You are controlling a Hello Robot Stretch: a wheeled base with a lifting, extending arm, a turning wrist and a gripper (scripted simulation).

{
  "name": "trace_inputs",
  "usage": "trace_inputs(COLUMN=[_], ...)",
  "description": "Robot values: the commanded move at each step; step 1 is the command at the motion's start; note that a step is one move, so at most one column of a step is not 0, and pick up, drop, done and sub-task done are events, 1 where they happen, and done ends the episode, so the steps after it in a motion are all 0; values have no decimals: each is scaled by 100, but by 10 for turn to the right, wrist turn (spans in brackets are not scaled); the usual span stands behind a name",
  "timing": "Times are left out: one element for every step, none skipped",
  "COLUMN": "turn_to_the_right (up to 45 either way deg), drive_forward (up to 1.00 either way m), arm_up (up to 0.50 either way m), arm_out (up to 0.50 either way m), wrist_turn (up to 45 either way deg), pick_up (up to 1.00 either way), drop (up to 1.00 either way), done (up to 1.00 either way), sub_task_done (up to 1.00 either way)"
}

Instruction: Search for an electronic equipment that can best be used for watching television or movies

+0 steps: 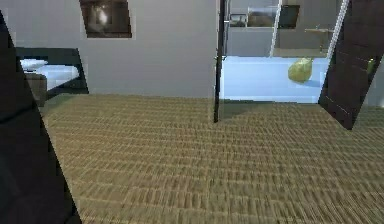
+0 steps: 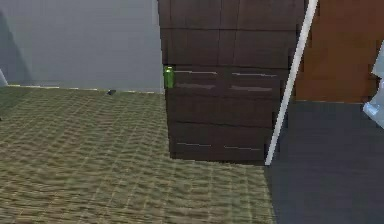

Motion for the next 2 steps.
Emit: trace_inputs(turn_to_the_right=[450, 450], drive_forward=[0, 0], arm_up=[0, 0], arm_out=[0, 0], wrist_turn=[0, 0], pick_up=[0, 0], drop=[0, 0], done=[0, 0], sub_task_done=[0, 0])
